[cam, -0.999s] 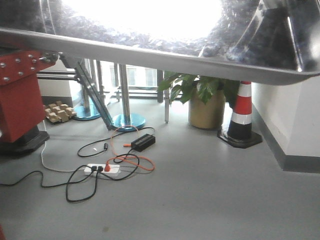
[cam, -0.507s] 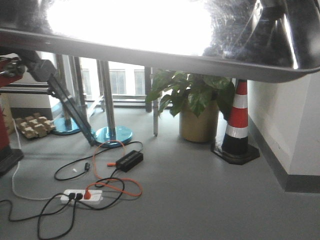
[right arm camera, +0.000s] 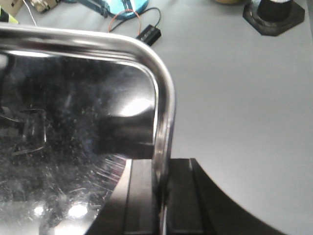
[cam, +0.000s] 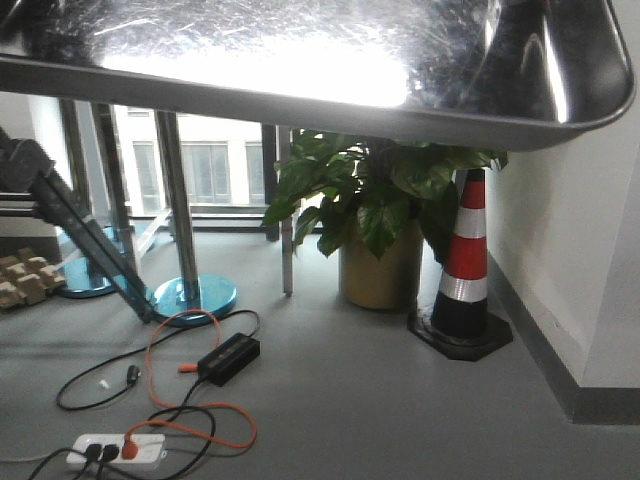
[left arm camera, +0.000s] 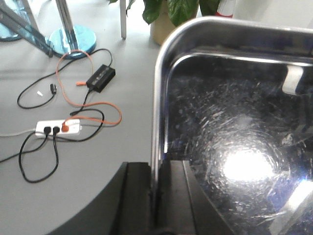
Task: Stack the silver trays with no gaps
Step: 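Hold the tray with both grippers while the base drives to another shelf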
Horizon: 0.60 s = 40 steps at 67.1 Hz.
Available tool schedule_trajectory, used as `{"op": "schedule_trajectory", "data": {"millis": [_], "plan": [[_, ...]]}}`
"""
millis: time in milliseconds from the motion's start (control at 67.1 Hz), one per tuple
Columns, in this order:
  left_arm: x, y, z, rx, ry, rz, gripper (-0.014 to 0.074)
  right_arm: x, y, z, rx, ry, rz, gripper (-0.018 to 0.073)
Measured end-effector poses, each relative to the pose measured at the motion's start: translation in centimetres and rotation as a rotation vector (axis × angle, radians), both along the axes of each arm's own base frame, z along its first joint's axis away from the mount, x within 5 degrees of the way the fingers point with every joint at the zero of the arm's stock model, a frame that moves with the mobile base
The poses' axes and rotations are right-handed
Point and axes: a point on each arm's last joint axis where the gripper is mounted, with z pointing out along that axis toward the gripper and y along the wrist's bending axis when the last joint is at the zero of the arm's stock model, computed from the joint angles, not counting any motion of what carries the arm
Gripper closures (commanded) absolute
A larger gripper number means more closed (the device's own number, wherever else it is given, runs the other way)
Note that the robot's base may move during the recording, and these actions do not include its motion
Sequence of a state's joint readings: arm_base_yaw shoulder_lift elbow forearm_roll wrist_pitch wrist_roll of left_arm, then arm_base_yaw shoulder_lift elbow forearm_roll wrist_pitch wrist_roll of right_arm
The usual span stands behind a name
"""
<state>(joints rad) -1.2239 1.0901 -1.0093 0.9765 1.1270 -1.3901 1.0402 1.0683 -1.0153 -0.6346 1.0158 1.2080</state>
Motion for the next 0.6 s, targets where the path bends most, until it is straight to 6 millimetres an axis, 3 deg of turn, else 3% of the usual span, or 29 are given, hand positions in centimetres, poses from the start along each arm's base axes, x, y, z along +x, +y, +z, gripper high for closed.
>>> {"op": "schedule_trajectory", "data": {"millis": [596], "plan": [[-0.02,0.62,0.14,0.015,-0.002,0.036,0.0611,0.16,0.52,0.31,0.044,-0.039,0.042,0.0562]]}}
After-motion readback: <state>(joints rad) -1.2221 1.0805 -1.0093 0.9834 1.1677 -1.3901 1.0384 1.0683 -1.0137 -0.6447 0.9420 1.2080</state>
